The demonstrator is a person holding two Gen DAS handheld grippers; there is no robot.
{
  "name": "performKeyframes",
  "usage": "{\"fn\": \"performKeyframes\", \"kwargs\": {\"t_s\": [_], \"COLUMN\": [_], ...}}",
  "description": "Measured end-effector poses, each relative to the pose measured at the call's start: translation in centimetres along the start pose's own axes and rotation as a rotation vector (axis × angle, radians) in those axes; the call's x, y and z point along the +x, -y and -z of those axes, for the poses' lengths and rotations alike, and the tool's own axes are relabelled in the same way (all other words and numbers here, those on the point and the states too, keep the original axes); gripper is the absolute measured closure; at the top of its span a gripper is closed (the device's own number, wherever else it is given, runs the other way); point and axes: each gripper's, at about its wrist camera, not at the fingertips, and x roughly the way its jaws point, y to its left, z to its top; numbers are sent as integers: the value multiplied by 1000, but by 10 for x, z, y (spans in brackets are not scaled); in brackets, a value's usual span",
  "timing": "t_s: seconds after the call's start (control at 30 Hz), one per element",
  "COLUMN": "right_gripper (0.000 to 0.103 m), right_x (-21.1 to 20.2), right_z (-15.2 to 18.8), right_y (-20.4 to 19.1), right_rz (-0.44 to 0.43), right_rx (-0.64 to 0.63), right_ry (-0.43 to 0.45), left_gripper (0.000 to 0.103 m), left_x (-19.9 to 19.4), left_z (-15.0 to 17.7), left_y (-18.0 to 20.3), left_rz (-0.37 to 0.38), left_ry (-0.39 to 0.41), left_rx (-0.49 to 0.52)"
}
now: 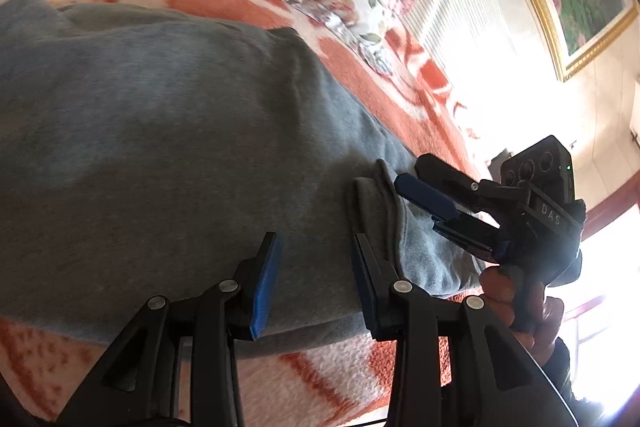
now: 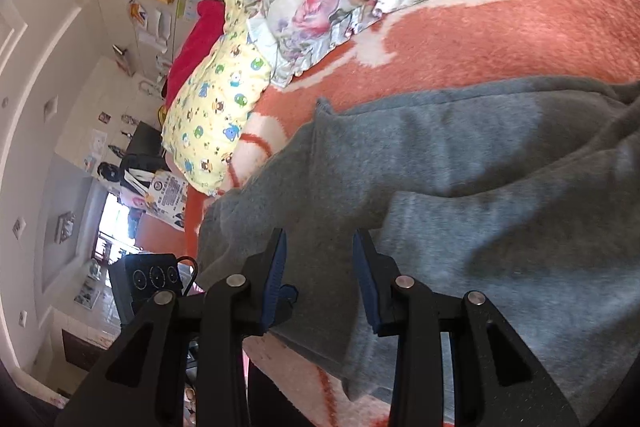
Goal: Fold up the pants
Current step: 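Lower the folded end onto the pants and open both grippers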
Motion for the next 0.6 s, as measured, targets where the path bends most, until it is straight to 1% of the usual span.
{"fn": "performKeyframes", "kwargs": {"t_s": [0.07,0.1,0.13,0.17,0.2,0.27,0.37,0.5,0.6], "right_gripper": [66,65,61,56,53,47,42,36,31], "right_x": [5,8,10,12,14,16,21,29,36], "right_z": [1,2,1,2,1,1,-1,-3,-5], "right_y": [-4,-6,-8,-10,-13,-17,-23,-32,-40], "right_rz": [13,19,22,25,26,28,34,30,41], "right_rx": [-12,-19,-23,-27,-30,-38,-53,-80,-110], "right_ry": [-10,-15,-19,-23,-25,-25,-32,-45,-52], "left_gripper": [64,60,55,53,49,49,47,37,36], "left_x": [-5,-8,-12,-17,-21,-29,-42,-63,-84], "left_z": [1,2,2,4,5,8,12,22,33], "left_y": [-2,-3,-5,-7,-9,-15,-21,-34,-49], "left_rz": [-2,-5,-7,-7,-4,14,6,-7,2], "left_ry": [12,18,26,36,49,69,99,152,210], "left_rx": [-8,-11,-16,-23,-37,-62,-86,-133,-198]}}
